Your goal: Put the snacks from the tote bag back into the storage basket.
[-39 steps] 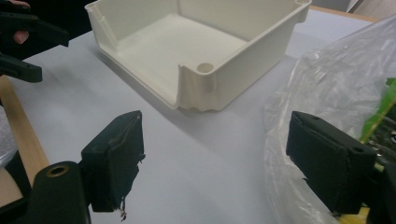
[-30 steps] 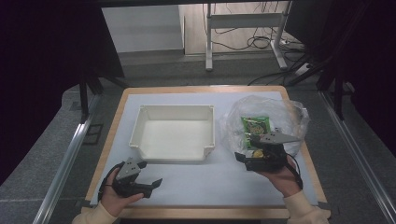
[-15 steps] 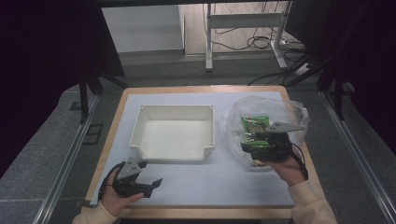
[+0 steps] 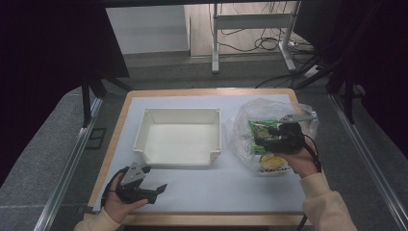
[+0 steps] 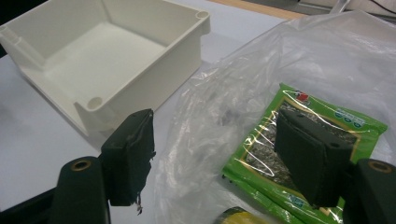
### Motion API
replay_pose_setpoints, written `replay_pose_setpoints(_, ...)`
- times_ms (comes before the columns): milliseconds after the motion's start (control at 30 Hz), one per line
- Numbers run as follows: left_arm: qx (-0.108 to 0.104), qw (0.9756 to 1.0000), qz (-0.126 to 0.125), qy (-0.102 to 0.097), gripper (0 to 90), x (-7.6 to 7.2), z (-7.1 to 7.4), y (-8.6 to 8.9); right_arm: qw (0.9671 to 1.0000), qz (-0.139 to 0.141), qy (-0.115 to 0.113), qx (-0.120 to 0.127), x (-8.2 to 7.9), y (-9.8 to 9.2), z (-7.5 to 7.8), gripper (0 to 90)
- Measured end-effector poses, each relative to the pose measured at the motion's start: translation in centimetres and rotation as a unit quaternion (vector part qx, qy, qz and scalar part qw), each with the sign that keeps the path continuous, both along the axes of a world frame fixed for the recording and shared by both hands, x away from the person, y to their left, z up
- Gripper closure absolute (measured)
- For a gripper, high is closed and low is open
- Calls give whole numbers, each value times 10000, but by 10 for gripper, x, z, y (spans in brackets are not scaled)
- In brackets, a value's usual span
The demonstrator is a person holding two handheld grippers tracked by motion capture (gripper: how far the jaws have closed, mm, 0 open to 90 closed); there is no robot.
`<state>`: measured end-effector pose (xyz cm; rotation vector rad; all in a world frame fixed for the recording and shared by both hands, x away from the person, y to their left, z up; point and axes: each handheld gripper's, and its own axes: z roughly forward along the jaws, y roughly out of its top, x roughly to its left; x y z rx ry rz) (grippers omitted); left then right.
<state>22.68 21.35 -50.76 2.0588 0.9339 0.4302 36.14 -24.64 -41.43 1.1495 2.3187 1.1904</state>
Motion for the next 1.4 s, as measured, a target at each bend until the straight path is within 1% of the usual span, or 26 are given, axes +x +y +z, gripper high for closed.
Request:
replay_pose_setpoints(133,5,10000,4,-25,144,0,0,0,10000,-49,64,-40,9,-2,0,302)
replay_pose_setpoints(167,5,10000,4,-25,143,0,0,0,10000,-49,64,-40,9,-2,0,302)
replay_pose_setpoints(233,-3,10000,17,-32,143,0,1,0,9999,-112,126,11,16,-5,0,312)
replay_pose_setpoints(300,1,10000,22,-34,143,0,0,0,9999,-125,114,6,18,-5,0,313)
replay_pose_setpoints(333,5,10000,22,-33,143,0,0,0,9998,-151,153,25,22,-6,0,318)
replay_pose_setpoints(500,30,10000,12,-35,143,0,0,0,9996,-174,205,4,30,-9,0,324)
replay_pose_setpoints(533,32,10000,14,-39,142,0,0,0,9996,-171,243,-1,33,-11,-1,327)
replay_pose_setpoints(667,32,10000,15,-46,142,0,0,0,9993,-243,299,14,38,-15,-3,327)
replay_pose_setpoints(700,30,10000,16,-57,143,0,0,0,9990,-284,336,-12,42,-17,-5,331)
replay_pose_setpoints(833,17,10000,22,-61,143,0,1,0,9987,-332,385,-65,46,-19,-7,339)
replay_pose_setpoints(867,13,10000,17,-68,143,0,1,1,9983,-369,451,-76,50,-22,-10,344)
replay_pose_setpoints(967,14,10000,19,-82,142,0,1,0,9978,-422,503,-97,54,-24,-12,355)
replay_pose_setpoints(1000,18,10000,13,-86,142,0,1,1,9974,-462,551,-99,56,-25,-13,358)
replay_pose_setpoints(1067,8,10000,9,-97,143,-1,2,1,9963,-549,653,-137,64,-29,-16,373)
replay_pose_setpoints(1100,8,10000,9,-97,142,-1,2,1,9963,-549,653,-137,64,-29,-16,373)
replay_pose_setpoints(1133,9,9999,9,-106,143,-1,2,1,9956,-604,701,-168,68,-31,-18,383)
replay_pose_setpoints(1233,10,9999,0,-111,142,-1,2,1,9950,-643,745,-192,72,-32,-20,394)
replay_pose_setpoints(1333,24,9999,-2,-115,142,-1,2,0,9923,-802,905,-252,81,-37,-28,415)
replay_pose_setpoints(1367,24,9999,-2,-115,142,-1,2,0,9923,-802,905,-252,81,-37,-28,415)
replay_pose_setpoints(1400,32,9999,-1,-112,142,-1,1,0,9909,-877,990,-258,86,-41,-32,429)
